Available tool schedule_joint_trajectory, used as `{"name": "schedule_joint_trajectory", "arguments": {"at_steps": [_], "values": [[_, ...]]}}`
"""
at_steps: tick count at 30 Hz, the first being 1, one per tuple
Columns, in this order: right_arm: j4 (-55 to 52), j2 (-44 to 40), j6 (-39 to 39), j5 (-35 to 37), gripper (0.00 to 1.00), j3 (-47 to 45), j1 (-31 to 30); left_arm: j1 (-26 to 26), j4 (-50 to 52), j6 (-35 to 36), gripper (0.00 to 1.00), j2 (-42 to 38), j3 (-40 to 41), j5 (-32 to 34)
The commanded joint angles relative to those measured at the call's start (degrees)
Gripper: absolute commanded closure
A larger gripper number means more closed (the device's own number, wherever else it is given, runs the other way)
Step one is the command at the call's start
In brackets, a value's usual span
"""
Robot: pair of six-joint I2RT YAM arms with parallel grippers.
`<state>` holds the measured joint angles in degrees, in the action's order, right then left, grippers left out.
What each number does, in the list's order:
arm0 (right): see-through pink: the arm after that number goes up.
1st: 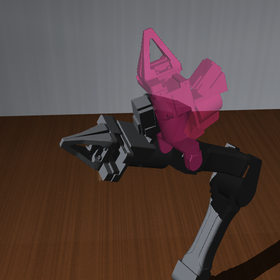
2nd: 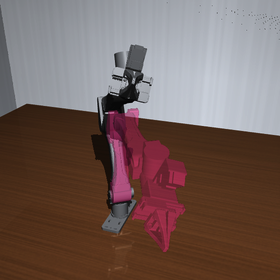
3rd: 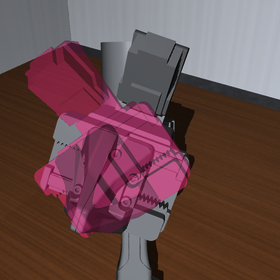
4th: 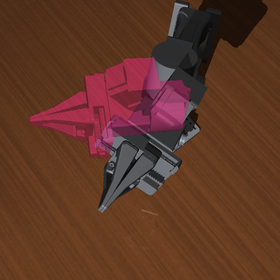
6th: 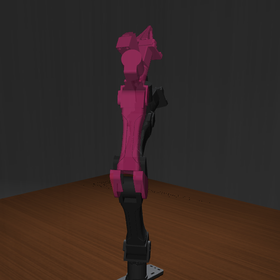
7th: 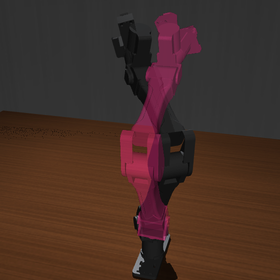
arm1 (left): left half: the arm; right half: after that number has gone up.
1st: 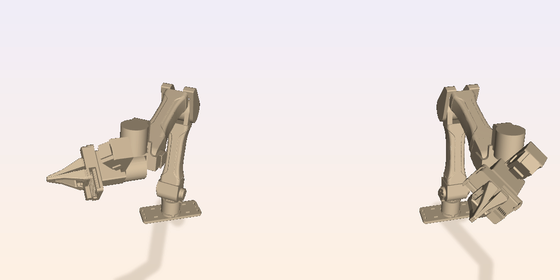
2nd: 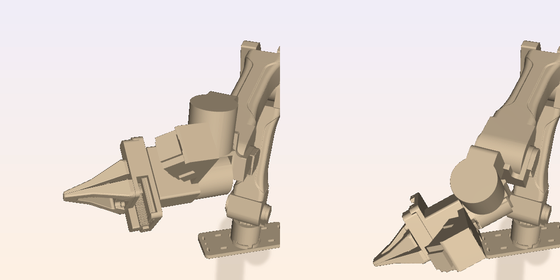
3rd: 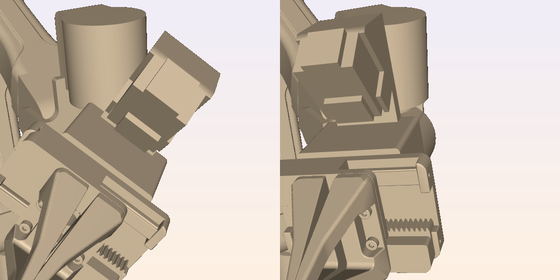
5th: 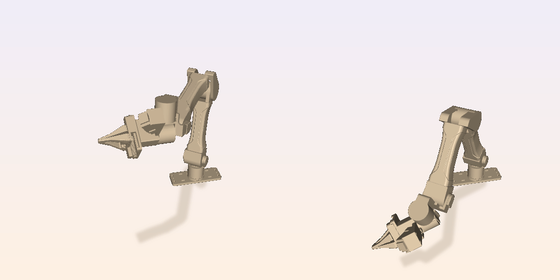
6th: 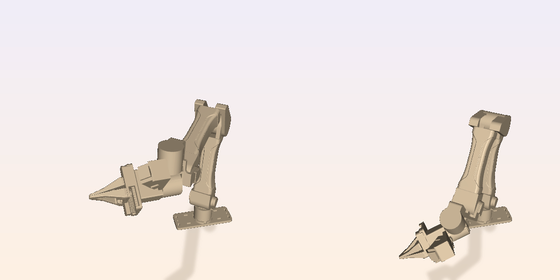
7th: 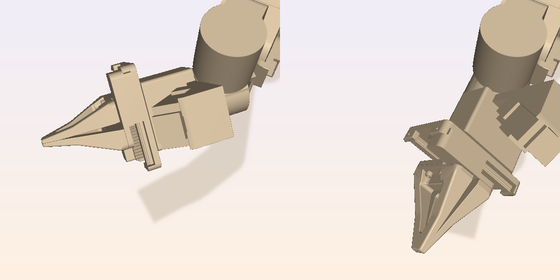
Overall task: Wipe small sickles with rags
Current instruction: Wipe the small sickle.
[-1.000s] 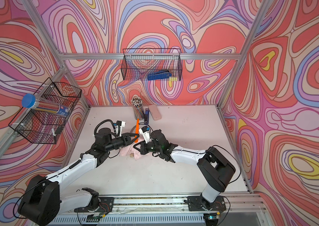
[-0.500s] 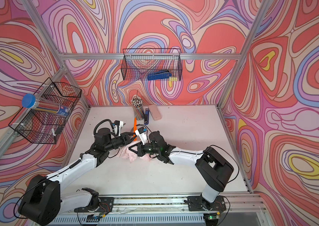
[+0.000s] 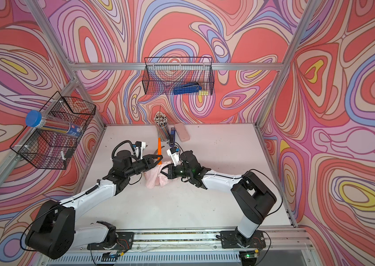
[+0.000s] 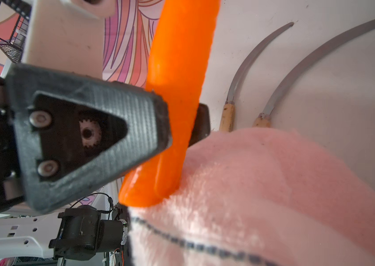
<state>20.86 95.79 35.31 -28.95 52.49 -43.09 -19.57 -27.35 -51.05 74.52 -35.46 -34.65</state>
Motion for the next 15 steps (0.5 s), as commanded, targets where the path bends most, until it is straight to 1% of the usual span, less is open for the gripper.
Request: {"name": "schedule_joint_trajectory", "arguments": {"at_steps": [1,4,6,9,12,13,15], "values": [[2.24,-2.36,-1.90,1.33,1.00,2.13,-2.23,-0.74,-2.06,-1.60,1.00,1.76,0.83,-3.81],[4.21,-2.09,-1.37,-0.84,1.00,2.37,-3.59,-0.73,-2.75,-1.97,1.00,2.29,1.03,-3.75],[4.52,-2.27,-1.12,-0.85,1.00,2.23,-3.71,-0.74,-1.74,-1.27,1.00,2.30,0.76,-3.44],[2.35,-2.84,-2.35,2.14,1.00,2.02,-3.74,-0.78,-1.40,-1.24,1.00,1.75,0.78,-3.45],[-1.38,-2.94,-2.37,8.00,1.00,2.24,-2.84,-0.74,-0.83,-0.80,1.00,0.11,1.34,-2.65],[-2.05,-2.57,-1.73,8.90,1.00,2.20,-1.85,-0.75,-0.23,-0.44,1.00,-0.39,1.32,-2.28],[-1.20,-1.72,0.68,8.23,1.00,1.16,0.96,-0.81,0.42,-0.02,1.00,-0.90,1.03,-2.33]]}}
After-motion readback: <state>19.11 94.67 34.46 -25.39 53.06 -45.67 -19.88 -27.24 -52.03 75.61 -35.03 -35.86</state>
